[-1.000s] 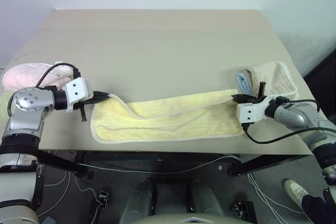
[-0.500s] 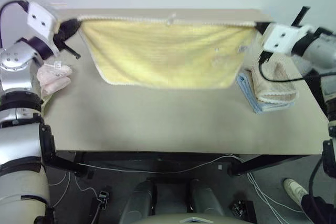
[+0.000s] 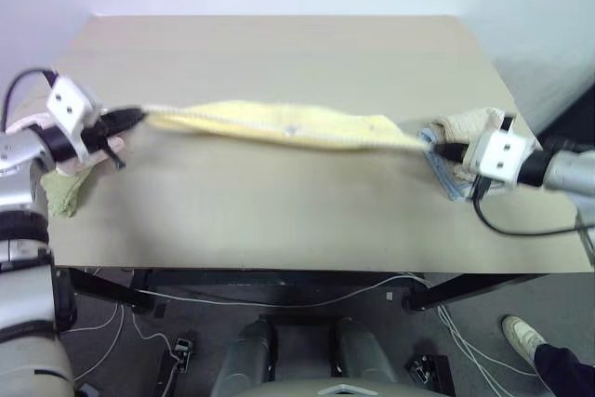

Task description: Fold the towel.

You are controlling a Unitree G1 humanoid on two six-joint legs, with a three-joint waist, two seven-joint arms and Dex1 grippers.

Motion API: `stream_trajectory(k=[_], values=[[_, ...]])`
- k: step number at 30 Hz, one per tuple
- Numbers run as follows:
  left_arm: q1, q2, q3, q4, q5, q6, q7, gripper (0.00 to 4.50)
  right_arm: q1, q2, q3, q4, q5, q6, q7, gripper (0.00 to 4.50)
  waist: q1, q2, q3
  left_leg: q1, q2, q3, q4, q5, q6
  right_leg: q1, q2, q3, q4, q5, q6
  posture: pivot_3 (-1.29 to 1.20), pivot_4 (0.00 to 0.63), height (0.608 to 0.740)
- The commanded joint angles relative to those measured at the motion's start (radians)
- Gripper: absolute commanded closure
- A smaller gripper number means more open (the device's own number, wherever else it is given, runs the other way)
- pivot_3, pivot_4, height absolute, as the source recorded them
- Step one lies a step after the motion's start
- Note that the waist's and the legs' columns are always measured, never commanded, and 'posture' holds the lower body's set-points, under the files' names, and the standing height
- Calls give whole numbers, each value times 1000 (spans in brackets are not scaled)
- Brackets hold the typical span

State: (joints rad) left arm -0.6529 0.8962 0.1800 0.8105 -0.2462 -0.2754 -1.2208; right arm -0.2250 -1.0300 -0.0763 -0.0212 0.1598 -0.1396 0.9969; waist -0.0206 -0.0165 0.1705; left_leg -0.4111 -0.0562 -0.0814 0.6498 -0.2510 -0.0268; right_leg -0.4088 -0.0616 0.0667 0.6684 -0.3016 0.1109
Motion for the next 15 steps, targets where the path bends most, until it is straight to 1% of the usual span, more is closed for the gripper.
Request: stream_trajectory(k=[1,4,9,13,15], values=[[103,61,54,-171,-68,77,-60,4500,78,-49,-108,-145,90,88,52,4470,1,0,0,0,0,0,0,0,0,0,0,0,0,0,0,0,150,740],[223,96,80,-277,-99,131,-102,4500,159,-75,-157,-224,153,183,105,4470,2,0,0,2,1,0,0,0,0,2,-1,0,0,0,0,0,150,740],[346,136,108,-392,-141,199,-159,4500,252,-110,-216,-306,210,291,171,4470,6,0,0,3,1,0,0,-1,1,4,-2,0,-2,0,0,0,150,740],[388,157,117,-426,-150,226,-184,4500,303,-125,-236,-346,236,347,224,4470,8,0,0,3,1,0,0,-1,1,4,-2,0,-2,0,0,0,150,740],[390,160,115,-428,-145,226,-184,4500,302,-121,-233,-352,238,359,230,4470,7,0,0,3,1,0,0,-1,1,4,-2,0,-2,0,0,0,150,740]])
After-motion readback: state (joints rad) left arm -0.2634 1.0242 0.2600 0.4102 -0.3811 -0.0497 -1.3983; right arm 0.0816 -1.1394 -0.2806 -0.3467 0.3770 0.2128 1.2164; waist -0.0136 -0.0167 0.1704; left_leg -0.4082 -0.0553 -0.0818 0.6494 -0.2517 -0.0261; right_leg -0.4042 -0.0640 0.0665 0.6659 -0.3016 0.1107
